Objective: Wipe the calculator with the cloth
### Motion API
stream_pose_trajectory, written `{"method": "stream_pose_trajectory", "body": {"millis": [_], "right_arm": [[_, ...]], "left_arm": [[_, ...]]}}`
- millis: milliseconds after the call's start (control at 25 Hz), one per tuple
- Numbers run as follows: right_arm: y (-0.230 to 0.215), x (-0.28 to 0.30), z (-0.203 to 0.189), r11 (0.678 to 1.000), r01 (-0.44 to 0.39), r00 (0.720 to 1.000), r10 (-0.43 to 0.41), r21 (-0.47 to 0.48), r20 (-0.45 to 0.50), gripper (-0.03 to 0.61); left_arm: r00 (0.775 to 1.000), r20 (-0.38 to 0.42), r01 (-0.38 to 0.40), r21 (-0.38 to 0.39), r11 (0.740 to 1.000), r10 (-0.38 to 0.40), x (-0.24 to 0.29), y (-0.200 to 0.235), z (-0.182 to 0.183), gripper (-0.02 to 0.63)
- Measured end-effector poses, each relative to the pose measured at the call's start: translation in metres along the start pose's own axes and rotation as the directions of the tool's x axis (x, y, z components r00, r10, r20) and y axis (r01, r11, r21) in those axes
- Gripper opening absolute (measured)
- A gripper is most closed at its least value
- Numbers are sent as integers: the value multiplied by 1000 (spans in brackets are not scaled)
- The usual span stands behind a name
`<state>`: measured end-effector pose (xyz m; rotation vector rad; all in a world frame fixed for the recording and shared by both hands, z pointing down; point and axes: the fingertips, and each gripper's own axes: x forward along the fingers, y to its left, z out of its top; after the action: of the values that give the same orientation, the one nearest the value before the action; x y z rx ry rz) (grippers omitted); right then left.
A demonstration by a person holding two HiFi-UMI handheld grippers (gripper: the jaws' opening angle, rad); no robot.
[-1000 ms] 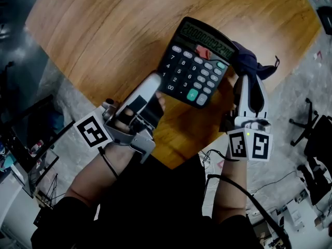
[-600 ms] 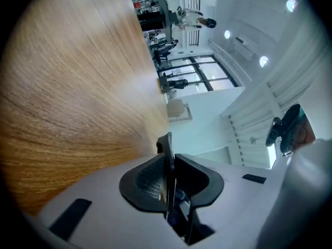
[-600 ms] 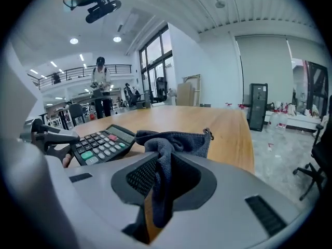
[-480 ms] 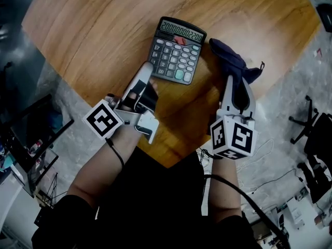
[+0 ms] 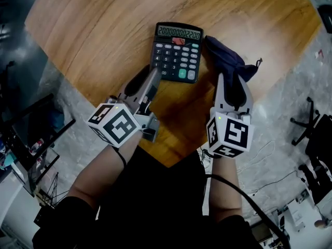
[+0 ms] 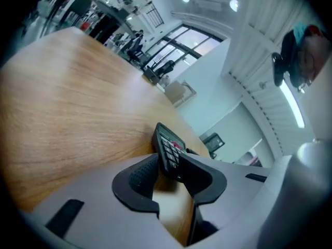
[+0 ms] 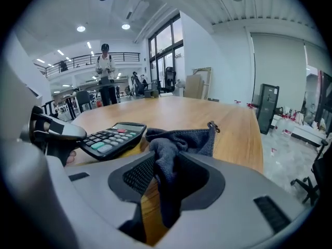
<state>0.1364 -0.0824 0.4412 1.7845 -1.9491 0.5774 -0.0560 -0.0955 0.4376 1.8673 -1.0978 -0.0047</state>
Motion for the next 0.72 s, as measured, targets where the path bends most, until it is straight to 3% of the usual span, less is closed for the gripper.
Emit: {"method": "stream_pose_trajectory", "body": {"millis": [80,160,400,520,600,720], "right_arm": [[3,-3,1,1000,-10,1000,10,0,5,112],[5,-4,2,1000,-17,1000,17,1,8,126],[9,-25,22,1000,-2,999,2,3,52,143],[17,-50,49,1000,-1,994,1,2,107,143],[26,-73,75,1000,-3,987,3,-1,163,143],[43,-115,117,1000,12,964,-9,-9,267,143]], "left_arm": [[999,-3,-35,128,991,35,-2,-2,3,126],[998,-4,-53,207,977,55,-1,-2,4,126],[1000,-3,-28,191,981,30,-10,-8,11,126],[1000,21,17,235,972,-22,-23,-32,29,126],[996,51,55,300,952,-74,-37,-59,46,126],[982,105,98,419,903,-155,-65,-105,74,124]]}}
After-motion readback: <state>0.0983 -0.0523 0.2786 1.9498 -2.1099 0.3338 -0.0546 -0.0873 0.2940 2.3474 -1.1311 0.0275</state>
